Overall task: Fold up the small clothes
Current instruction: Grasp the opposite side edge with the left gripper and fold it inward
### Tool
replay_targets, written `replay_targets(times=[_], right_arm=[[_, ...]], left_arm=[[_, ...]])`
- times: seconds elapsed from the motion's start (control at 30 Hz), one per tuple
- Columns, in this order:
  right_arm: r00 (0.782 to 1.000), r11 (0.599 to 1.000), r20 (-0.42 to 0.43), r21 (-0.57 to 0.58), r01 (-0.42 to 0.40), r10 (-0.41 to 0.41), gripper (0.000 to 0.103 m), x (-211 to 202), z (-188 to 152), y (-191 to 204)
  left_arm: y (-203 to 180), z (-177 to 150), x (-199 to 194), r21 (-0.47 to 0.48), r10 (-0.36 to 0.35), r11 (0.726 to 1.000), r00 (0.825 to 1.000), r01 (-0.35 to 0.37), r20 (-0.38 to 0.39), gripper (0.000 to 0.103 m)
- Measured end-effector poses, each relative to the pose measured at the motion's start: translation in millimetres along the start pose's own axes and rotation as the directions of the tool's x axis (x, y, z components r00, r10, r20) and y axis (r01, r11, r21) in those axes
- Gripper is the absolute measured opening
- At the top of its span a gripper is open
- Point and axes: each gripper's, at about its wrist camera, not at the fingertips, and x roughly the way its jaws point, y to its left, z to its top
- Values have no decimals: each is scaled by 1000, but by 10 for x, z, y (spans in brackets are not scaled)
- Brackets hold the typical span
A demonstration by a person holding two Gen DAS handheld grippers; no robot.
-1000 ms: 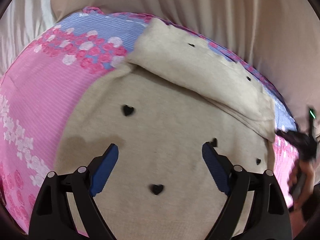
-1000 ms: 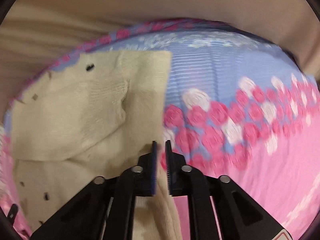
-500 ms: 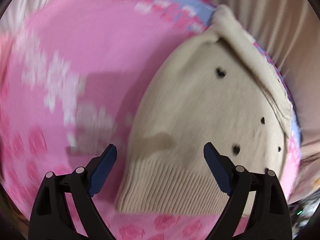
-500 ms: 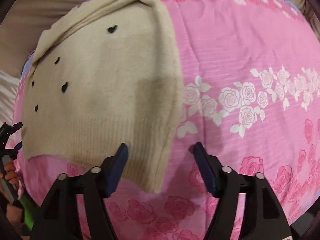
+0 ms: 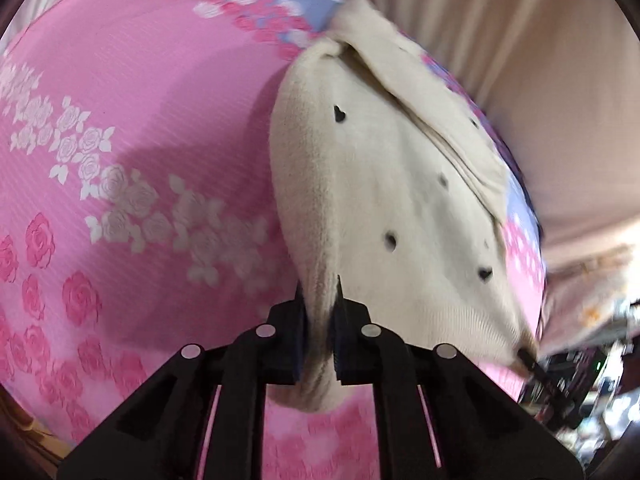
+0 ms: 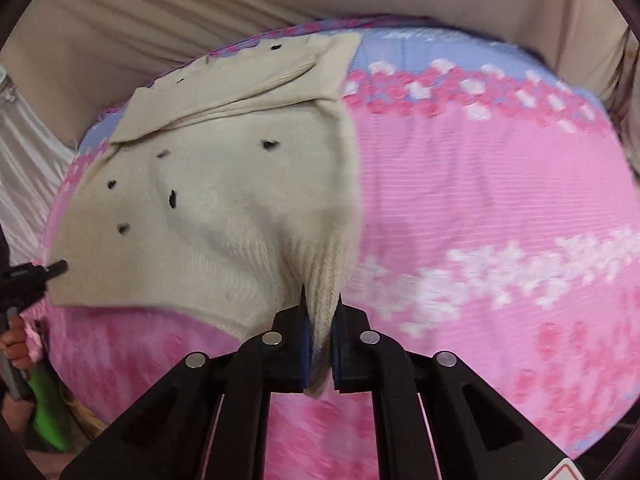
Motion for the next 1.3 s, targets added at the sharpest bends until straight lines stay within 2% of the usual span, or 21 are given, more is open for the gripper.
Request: replay_targets(times=[0.07, 0.17, 0.27, 0.33, 0.43, 0.5, 0.6, 0.63, 0.67, 0.7, 0.73, 0.77, 0.9, 0.93, 1.0, 1.07, 1.13, 1.17, 1.23, 1.3], right_arm=[[1000, 1000, -13, -1, 24, -24, 6, -118, -164, -210], [998, 999, -50, 13, 33, -33, 6, -137, -491, -352], [992, 1000, -126, 0, 20, -19, 6, -20, -893, -282], [985, 1000, -170, -10, 15, -17, 6, 82, -1134, -201], [978, 1000, -207, -16, 11, -14, 7, 214, -1350, -100], [973, 1000, -231, -2, -3, 2, 11, 297, -1333, -91], [977, 997, -200, -26, 69, -73, 25, 205, -1121, -125], [980, 995, -171, -30, 97, -100, 36, 123, -1022, -153], [983, 993, -136, -23, 119, -121, 43, 36, -918, -191], [987, 992, -97, -8, 128, -128, 44, -55, -785, -234], [990, 992, -73, 7, 125, -124, 45, -104, -671, -271], [993, 994, -54, 25, 109, -107, 46, -129, -511, -300], [1000, 995, -2, 101, 9, -9, 46, 74, 177, -292], [1000, 994, 3, 109, 16, -16, 48, 177, 357, -258], [992, 987, 11, 98, 124, -126, 54, 517, 745, -234], [986, 982, -24, 78, 169, -168, 53, 887, 989, -237], [981, 981, -64, 40, 188, -185, 49, 1180, 1121, -200], [976, 978, -59, 1, 209, -209, 41, 1291, 1171, -153], [965, 963, -19, -58, 262, -263, 34, 1376, 1250, -123], [946, 946, 10, -11, 323, -323, 37, 1406, 1333, -357]], left_arm=[[-69, -239, -27, 28, -8, 1000, 999, 9, -32, 8], [-55, -613, 22, 37, 22, 999, 995, -19, -92, 7], [81, -1032, 55, 33, 88, 996, 986, -84, -142, 6], [187, -1213, 26, 19, 101, 995, 983, -100, -156, 6], [259, -1296, -27, 16, 132, 991, 979, -131, -159, 6], [248, -1249, -25, 5, 120, 993, 980, -120, -159, 9], [157, -1084, -90, -16, 111, 993, 986, -114, -126, 13], [82, -1026, -157, -2, 114, 993, 989, -114, -92, 20], [6, -973, -226, 15, 121, 993, 991, -121, -54, 30], [-48, -947, -270, 30, 125, 992, 992, -124, -23, 37], [-178, -852, -306, 53, 127, 990, 992, -128, 22, 50], [-274, -758, -309, 67, 116, 991, 992, -119, 48, 57], [-592, -235, -98, 76, 97, 992, 989, -106, 109, 60], [-626, -116, -41, 64, 91, 993, 989, -99, 116, 60], [-722, 132, 150, 39, 87, 995, 988, -92, 128, 60], [-785, 333, 376, 36, 109, 993, 985, -115, 134, 61], [-795, 487, 561, 58, 184, 979, 971, -195, 154, 61], [-773, 556, 642, 71, 218, 971, 965, -230, 149, 61], [-685, 647, 810, 89, 280, 952, 952, -292, 127, 61], [-577, 677, 868, 84, 311, 943, 944, -321, 115, 61]])
